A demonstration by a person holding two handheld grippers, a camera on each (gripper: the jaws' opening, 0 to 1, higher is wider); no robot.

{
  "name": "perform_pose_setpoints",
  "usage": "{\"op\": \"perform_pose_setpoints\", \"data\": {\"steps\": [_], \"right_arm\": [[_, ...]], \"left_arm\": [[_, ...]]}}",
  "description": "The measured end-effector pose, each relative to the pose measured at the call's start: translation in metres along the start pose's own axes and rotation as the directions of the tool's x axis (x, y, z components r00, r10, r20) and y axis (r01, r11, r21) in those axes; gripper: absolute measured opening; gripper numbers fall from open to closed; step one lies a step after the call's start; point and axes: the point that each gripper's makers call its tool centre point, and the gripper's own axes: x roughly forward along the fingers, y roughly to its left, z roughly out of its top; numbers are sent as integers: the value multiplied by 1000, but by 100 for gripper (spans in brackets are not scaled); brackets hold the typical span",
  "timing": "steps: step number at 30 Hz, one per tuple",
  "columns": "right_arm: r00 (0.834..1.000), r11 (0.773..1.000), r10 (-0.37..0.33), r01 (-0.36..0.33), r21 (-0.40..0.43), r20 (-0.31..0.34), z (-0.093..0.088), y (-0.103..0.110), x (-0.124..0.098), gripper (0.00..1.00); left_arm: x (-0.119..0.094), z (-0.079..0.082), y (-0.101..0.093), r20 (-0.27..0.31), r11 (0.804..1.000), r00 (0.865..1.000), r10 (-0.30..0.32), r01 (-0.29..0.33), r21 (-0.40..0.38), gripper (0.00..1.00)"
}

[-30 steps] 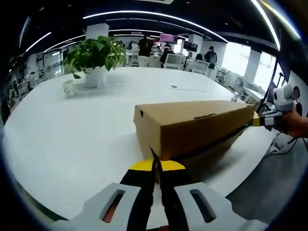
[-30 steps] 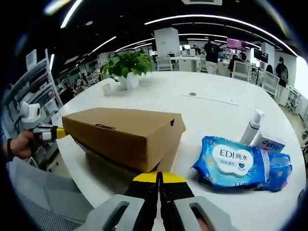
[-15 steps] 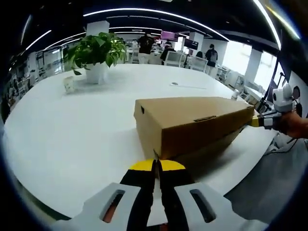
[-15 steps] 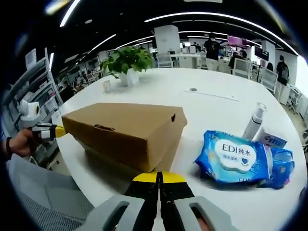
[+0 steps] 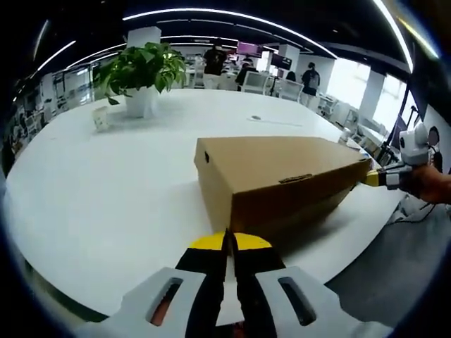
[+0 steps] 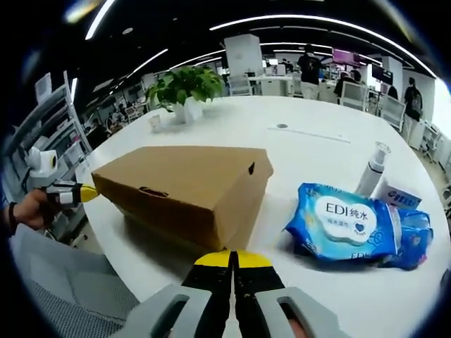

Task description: Operate the shoe box by opening the lid, removing the specified soft item, and placing it in the target area until the item is outside and the box remains undamaged.

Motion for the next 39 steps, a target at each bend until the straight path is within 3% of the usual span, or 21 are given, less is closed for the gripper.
{"op": "perform_pose_setpoints", "data": {"steps": [6, 12, 17, 20, 24, 29, 32, 39], "right_arm": [[1000, 1000, -12, 11, 15, 23, 7, -6, -6, 0], [995, 998, -29, 24, 52, 95, 24, -11, -13, 0], [989, 997, -17, 6, 71, 148, 36, -8, -15, 0], [986, 996, -8, -7, 89, 164, 40, -6, -13, 6], [986, 994, 20, -37, 105, 164, 38, 1, -9, 12], [989, 983, 56, -78, 164, 135, 27, 10, -1, 26], [991, 985, 49, -68, 158, 122, 23, 10, 3, 25], [993, 985, 65, -80, 150, 100, 19, 14, 9, 19]], "left_arm": [[-3, -1, 4, 4, 1000, 1000, 10, -10, -11, 0], [-11, 13, 12, 57, 997, 998, 35, -31, -71, 2], [-16, 24, 19, 104, 989, 993, 52, -37, -142, 8], [-17, 29, 21, 121, 984, 991, 55, -33, -177, 13], [-11, 30, 10, 137, 967, 990, -17, 51, -249, 18], [4, 19, 0, 89, 967, 994, -56, 76, -243, 23], [9, 12, -3, 46, 971, 997, -67, 75, -226, 20], [14, 12, -4, 26, 972, 996, -90, 94, -214, 18]]}}
